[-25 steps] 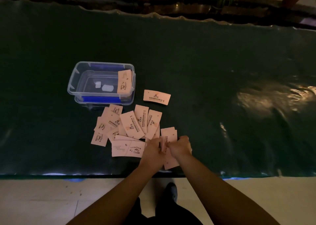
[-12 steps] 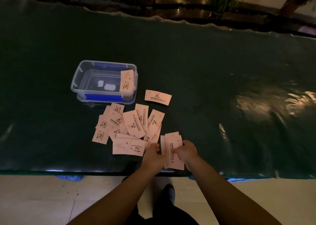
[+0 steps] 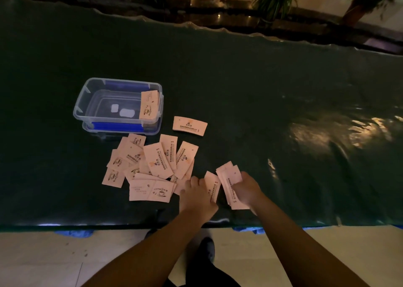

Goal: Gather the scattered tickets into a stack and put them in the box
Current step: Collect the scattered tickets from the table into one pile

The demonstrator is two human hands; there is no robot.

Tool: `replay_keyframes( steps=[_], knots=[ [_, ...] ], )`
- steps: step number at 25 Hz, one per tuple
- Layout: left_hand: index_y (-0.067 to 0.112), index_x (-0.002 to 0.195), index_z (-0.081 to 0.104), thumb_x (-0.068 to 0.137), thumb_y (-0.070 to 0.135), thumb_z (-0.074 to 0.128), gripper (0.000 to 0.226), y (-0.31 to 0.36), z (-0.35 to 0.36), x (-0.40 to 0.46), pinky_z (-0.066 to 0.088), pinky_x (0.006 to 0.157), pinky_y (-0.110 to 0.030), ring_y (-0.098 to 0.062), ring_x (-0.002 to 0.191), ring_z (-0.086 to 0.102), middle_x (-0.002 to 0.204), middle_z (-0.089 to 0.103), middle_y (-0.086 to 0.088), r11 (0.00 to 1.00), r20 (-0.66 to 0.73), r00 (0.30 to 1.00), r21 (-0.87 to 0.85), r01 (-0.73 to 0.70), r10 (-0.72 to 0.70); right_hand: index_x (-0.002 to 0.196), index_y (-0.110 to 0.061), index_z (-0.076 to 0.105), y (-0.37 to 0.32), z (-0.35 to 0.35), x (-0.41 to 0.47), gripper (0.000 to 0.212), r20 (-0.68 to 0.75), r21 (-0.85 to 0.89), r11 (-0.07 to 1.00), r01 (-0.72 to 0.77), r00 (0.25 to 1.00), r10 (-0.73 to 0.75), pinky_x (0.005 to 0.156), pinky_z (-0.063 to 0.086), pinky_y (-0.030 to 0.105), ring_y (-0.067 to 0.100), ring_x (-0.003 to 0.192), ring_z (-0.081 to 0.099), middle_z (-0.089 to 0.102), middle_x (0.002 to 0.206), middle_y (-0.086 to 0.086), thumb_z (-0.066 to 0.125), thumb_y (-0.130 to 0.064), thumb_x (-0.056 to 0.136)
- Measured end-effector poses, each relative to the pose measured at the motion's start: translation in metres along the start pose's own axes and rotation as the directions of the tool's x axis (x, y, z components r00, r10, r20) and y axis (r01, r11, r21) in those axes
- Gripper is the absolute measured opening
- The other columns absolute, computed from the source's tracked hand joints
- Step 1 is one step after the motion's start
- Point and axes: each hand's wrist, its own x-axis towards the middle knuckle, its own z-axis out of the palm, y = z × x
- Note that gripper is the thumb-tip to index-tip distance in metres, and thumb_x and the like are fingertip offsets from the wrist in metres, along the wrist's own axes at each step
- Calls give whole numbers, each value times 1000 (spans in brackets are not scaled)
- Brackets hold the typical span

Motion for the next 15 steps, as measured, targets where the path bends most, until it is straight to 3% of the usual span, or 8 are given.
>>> replay_keyframes(
  steps=[3,8,12,15],
  knots=[
    [22,158,28,83,52,75,93,1,-6,9,36,116,-53,-31,144,35,158,36,-6,990,66,993,99,-99,93,135,-12,58,2,-11,2,33,64,-47,998,52,997,-49,62,40,26,21,100,58,59,114,3,50,-8,103],
    [25,157,35,89,24,72,78,-11,-27,21,29,123,-50,-24,146,37,157,42,0,966,19,972,104,-237,236,123,-15,60,-2,-19,8,27,135,-114,986,124,985,-109,70,48,32,23,97,60,65,119,11,47,-6,101],
    [20,153,35,91,33,71,73,-25,-27,13,37,120,-50,-28,144,40,157,39,-7,992,-107,990,102,-78,89,146,-15,54,-13,-11,11,43,201,-201,948,245,958,-205,74,50,31,24,111,57,59,141,11,49,-7,104],
    [19,150,32,87,45,75,81,-30,-12,1,41,118,-49,-30,145,40,156,38,-10,997,-99,994,62,51,-44,152,-17,51,-27,-3,17,49,265,-348,825,445,891,-369,108,46,41,29,138,45,49,151,8,50,-7,104]
  ],
)
